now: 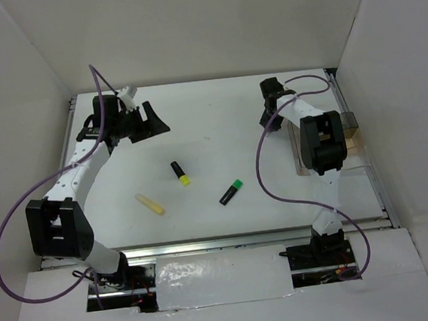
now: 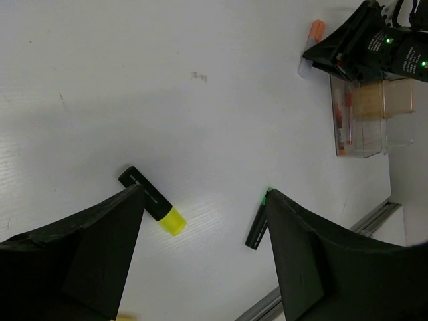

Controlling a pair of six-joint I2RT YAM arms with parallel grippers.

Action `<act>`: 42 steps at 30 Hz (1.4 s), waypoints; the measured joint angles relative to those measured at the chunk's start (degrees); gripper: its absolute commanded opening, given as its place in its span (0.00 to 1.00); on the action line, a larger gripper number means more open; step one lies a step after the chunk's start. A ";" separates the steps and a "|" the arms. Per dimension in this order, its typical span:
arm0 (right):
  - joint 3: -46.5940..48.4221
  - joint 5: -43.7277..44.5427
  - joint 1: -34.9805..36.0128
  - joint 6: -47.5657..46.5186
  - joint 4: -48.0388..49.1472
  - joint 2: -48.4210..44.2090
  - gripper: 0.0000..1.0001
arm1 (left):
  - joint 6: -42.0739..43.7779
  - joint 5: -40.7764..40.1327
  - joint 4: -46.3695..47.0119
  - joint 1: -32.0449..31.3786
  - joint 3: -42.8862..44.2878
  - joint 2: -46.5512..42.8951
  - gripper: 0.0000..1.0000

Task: Sort the stationery into containers
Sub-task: Move the pen to the center of the board.

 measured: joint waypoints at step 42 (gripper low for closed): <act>-17.79 -9.64 17.77 -25.09 -10.25 -14.88 0.35 | 0.00 0.50 -6.21 1.77 -3.63 -11.56 0.83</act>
